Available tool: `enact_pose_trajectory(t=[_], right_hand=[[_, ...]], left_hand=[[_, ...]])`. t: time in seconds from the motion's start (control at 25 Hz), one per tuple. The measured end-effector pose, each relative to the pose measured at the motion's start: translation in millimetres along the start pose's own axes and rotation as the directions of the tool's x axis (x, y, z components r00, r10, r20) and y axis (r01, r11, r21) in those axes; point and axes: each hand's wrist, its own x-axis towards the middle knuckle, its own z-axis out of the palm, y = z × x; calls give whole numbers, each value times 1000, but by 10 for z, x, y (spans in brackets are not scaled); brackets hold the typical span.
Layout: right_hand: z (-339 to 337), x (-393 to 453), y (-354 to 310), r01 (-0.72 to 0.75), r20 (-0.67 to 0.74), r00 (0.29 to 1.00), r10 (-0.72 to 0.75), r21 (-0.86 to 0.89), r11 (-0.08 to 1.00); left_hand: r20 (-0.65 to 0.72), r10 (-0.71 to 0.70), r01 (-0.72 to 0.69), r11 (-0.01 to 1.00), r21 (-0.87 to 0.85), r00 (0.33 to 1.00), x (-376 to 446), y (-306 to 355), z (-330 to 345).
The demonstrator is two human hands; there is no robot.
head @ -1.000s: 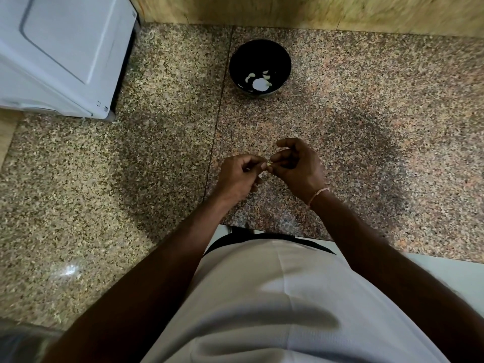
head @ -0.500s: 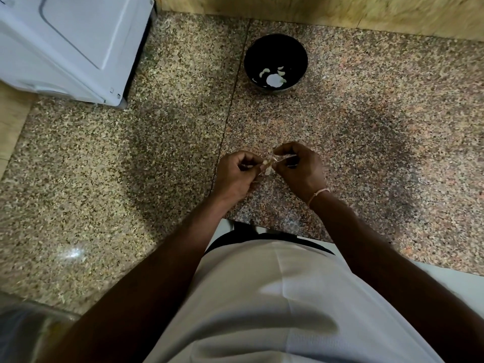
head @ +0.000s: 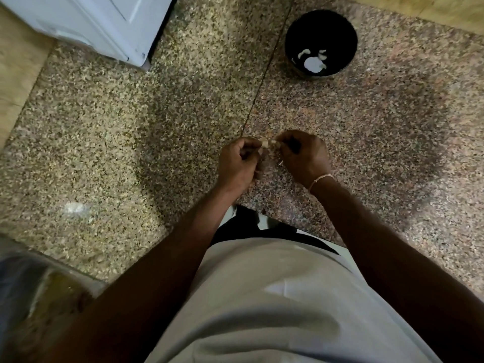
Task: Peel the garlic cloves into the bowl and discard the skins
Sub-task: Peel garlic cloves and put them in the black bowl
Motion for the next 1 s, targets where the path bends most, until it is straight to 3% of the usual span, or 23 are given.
enact_pose_trajectory(t=[0.28,0.44,0.56,0.72,0.88,1.0], right_hand=[[53,346,-49,-68,-36,997,63,-165,984],[-23,328,23,-73,32,996,80,-183,980],[-214,148,91,-87,-8,996,87,-167,982],[-391,-228,210,-137,-51,990,128,-316,939],[-185,-375,77,-38,18,999,48,-347,937],[-152,-280,44,-45,30,998,58,-316,948]], left_hand=[[7,-78,78,997,-17,997,-3,-19,-64],[-9,-89,90,992,92,996,34,-26,-11],[9,-136,133,976,175,991,43,-27,58],[48,-171,152,952,266,984,45,25,205],[76,-120,71,883,464,990,68,154,485],[155,-145,69,908,413,977,103,225,554]])
